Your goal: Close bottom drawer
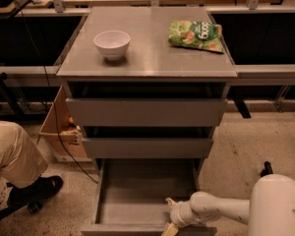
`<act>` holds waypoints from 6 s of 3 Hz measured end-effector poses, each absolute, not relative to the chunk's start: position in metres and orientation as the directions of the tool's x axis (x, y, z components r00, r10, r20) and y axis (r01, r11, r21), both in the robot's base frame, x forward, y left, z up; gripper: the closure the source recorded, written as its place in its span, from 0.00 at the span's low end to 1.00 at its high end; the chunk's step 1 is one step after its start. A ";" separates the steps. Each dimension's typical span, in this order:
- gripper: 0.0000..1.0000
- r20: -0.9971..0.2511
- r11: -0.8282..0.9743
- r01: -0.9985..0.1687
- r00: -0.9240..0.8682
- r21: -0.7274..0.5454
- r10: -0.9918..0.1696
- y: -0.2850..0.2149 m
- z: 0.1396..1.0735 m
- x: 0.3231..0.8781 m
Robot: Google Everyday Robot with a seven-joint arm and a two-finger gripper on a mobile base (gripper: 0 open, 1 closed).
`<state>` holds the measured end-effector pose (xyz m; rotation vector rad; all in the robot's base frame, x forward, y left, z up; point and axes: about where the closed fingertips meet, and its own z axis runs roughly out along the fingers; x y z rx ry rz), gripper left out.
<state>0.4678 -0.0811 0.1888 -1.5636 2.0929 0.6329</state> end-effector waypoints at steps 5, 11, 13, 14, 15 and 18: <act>0.96 -0.644 0.191 -0.981 -0.171 0.039 -0.746 -0.041 0.186 0.516; 0.19 -0.668 0.084 -0.993 -0.006 -0.084 -0.744 0.017 0.212 0.607; 0.21 -0.663 0.043 -0.990 0.058 -0.135 -0.746 0.043 0.221 0.638; 0.44 -0.662 0.040 -0.990 0.060 -0.136 -0.747 0.044 0.220 0.638; 0.67 -0.663 0.041 -0.991 0.056 -0.130 -0.747 0.043 0.219 0.635; 1.00 -0.672 0.052 -0.992 0.041 -0.117 -0.739 0.034 0.211 0.626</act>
Offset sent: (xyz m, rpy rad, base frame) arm 0.0694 0.0484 -0.0232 0.0544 -0.0816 0.0708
